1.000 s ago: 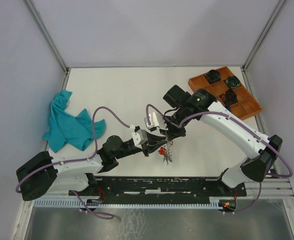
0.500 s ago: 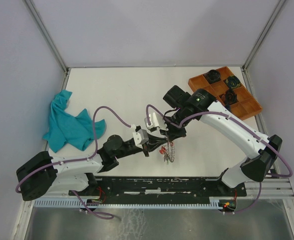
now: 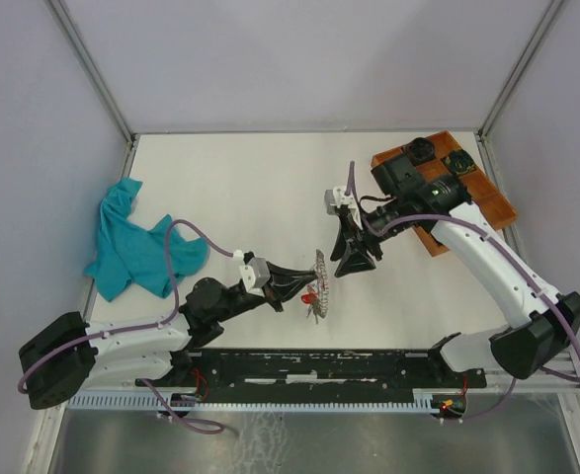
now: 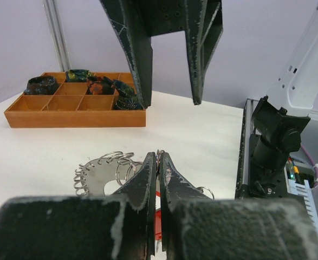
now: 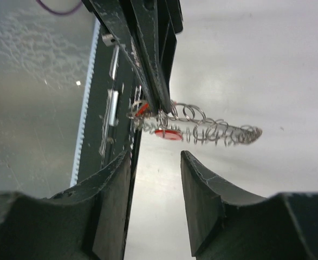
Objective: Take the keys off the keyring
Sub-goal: Remove the key from the keyring.
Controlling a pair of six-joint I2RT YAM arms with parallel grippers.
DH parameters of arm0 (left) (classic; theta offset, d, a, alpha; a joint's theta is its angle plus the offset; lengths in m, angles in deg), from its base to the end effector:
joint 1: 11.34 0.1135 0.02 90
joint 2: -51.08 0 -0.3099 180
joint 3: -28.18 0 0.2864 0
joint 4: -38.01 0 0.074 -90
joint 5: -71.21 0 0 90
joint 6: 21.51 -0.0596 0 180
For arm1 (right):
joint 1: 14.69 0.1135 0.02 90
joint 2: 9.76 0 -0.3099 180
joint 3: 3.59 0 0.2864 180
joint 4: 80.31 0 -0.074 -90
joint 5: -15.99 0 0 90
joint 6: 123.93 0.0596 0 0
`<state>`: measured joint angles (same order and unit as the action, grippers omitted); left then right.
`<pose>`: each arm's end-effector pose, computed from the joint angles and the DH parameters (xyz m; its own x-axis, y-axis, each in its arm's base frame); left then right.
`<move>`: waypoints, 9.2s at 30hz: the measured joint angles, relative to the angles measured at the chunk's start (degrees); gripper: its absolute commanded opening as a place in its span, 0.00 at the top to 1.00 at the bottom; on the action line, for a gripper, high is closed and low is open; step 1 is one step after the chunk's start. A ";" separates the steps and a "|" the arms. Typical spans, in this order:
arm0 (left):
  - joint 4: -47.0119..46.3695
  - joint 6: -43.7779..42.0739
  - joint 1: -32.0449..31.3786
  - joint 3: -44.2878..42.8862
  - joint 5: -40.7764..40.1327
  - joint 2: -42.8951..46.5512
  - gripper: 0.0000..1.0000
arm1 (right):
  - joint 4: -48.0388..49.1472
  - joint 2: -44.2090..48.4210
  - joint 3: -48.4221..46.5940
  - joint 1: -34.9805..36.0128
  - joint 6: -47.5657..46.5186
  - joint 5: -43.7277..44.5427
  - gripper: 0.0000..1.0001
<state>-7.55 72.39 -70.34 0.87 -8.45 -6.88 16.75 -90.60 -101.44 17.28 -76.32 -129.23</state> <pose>0.1094 -0.2028 0.2643 0.0688 -0.2444 -0.9672 0.9394 0.3422 -0.0196 0.2189 0.1943 0.4046 -0.1769 -0.5637 -0.8068 -0.9551 -0.0995 0.2789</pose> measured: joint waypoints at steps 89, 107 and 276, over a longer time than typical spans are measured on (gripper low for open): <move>-13.22 6.93 0.00 1.86 -4.35 0.33 0.97 | 38.66 9.57 21.29 0.57 26.12 -10.80 0.72; -13.92 8.61 0.00 1.68 -2.23 -0.57 0.97 | 39.56 9.90 21.88 0.39 25.46 -11.85 0.87; -25.33 12.15 0.04 0.61 -6.67 -1.68 0.97 | 33.86 9.90 9.64 -2.54 33.88 -11.63 0.48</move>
<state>-32.88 84.55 -70.30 1.48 -15.11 -8.56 50.60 -80.70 -91.80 14.74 -42.45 -140.86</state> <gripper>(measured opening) 0.044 0.525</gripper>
